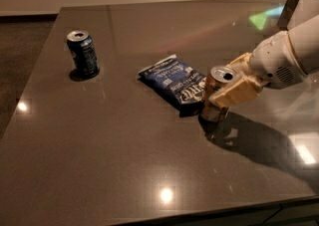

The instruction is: Move orange can near blue chip bag

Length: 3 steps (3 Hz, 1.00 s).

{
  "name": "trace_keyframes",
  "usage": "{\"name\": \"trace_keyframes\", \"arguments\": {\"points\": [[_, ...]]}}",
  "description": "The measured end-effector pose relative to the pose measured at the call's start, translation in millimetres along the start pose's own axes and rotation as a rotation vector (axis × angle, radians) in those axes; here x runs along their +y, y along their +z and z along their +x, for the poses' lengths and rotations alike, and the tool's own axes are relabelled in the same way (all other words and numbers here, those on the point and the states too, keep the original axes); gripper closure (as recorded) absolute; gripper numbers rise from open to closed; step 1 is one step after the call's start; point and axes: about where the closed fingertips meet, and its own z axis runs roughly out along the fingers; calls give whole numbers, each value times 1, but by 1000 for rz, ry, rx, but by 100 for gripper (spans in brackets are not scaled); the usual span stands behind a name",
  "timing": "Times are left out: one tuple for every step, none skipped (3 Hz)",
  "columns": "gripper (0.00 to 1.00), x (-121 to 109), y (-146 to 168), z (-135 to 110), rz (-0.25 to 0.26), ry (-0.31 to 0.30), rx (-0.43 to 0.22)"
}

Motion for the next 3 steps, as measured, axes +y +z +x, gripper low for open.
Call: {"name": "trace_keyframes", "arguments": {"points": [[42,-3,1,5,14,5,0],[18,-4,-1,10,27,4,-10],[0,-3,0,8,23,0,-9]]}}
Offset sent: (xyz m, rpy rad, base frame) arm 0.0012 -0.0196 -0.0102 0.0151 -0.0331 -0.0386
